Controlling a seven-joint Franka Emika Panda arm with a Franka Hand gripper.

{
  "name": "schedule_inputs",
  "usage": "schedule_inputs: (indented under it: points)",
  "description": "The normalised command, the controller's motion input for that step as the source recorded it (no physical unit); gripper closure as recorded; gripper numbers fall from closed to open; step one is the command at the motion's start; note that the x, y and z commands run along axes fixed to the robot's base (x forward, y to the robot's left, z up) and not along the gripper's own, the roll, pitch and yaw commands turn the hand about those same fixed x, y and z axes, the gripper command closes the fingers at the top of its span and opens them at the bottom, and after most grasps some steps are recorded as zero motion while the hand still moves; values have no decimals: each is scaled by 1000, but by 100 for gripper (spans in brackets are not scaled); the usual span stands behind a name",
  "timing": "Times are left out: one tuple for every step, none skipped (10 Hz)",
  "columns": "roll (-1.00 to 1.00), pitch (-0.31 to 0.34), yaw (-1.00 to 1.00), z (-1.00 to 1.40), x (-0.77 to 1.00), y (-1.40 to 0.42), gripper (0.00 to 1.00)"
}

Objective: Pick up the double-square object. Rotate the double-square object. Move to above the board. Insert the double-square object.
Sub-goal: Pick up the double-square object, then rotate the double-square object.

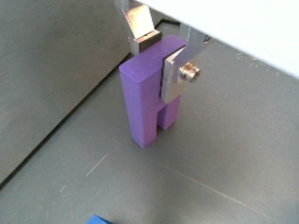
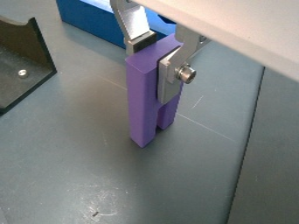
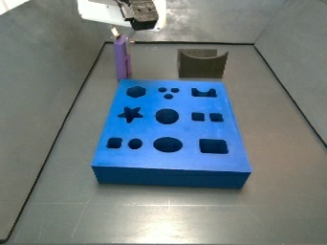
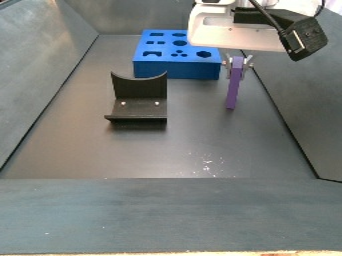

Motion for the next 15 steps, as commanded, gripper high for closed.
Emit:
schedule_inputs:
  points:
    - [0, 0, 0, 0, 0, 0, 100]
    - [0, 0, 0, 0, 0, 0, 100]
    - [0, 0, 0, 0, 0, 0, 100]
    - [0, 0, 0, 0, 0, 0, 100]
    - [0, 0, 0, 0, 0, 0, 100]
    - [0, 0, 0, 0, 0, 0, 100]
    - [0, 0, 0, 0, 0, 0, 100]
    - [0, 0, 0, 0, 0, 0, 100]
    - [0, 0, 0, 1000, 119, 131, 100]
    - [-10, 12, 92, 1000, 115, 62, 100]
    - [-23, 53, 80, 1000, 98, 50, 100]
    - [-34, 70, 72, 1000, 96, 43, 100]
    - [-45, 83, 60, 1000, 94, 40, 100]
    - [-59, 88, 45, 1000, 90, 36, 100]
    - [-67, 87, 38, 1000, 82, 33, 100]
